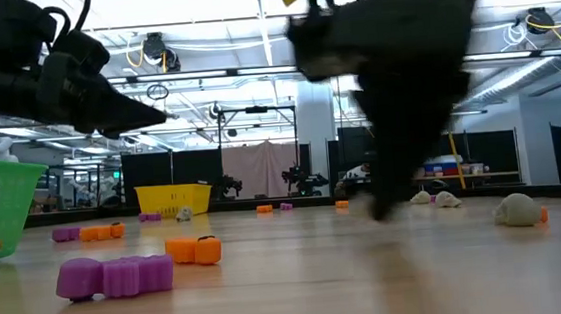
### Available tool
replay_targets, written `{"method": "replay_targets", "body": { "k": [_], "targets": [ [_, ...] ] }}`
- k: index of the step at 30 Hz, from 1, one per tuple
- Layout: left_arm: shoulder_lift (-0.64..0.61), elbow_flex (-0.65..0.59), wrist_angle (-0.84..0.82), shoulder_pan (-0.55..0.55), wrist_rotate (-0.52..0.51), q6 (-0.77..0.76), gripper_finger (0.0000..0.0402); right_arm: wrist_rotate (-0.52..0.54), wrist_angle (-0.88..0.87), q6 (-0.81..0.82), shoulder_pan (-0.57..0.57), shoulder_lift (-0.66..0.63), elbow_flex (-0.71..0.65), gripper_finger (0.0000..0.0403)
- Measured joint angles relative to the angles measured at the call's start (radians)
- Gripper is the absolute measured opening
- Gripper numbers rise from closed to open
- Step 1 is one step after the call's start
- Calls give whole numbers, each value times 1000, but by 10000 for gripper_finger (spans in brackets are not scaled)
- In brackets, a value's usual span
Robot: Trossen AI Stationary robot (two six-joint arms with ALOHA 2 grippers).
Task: Sort Halloween decoration
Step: Put the gray skull toy into the yellow bin
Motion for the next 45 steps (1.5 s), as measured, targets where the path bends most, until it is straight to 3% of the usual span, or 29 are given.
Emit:
{"method": "replay_targets", "body": {
  "k": [7,17,25,31,34,38,45],
  "targets": [
    [-87,0,-18,0,0,27,79,138,126,-238,-132,-2,13,40],
    [-288,0,-211,0,-33,33,79,139,546,-586,-379,2,13,40],
    [-431,0,-326,0,-34,33,79,134,808,-707,-548,3,13,41],
    [-476,0,-363,0,-32,34,79,130,913,-719,-635,3,14,42],
    [-481,0,-363,0,-27,44,79,79,934,-719,-666,4,32,42],
    [-482,0,-363,0,-23,49,79,77,896,-770,-687,67,149,42],
    [-484,0,-359,0,2,52,79,22,673,-787,-759,290,529,41]
  ]
}}
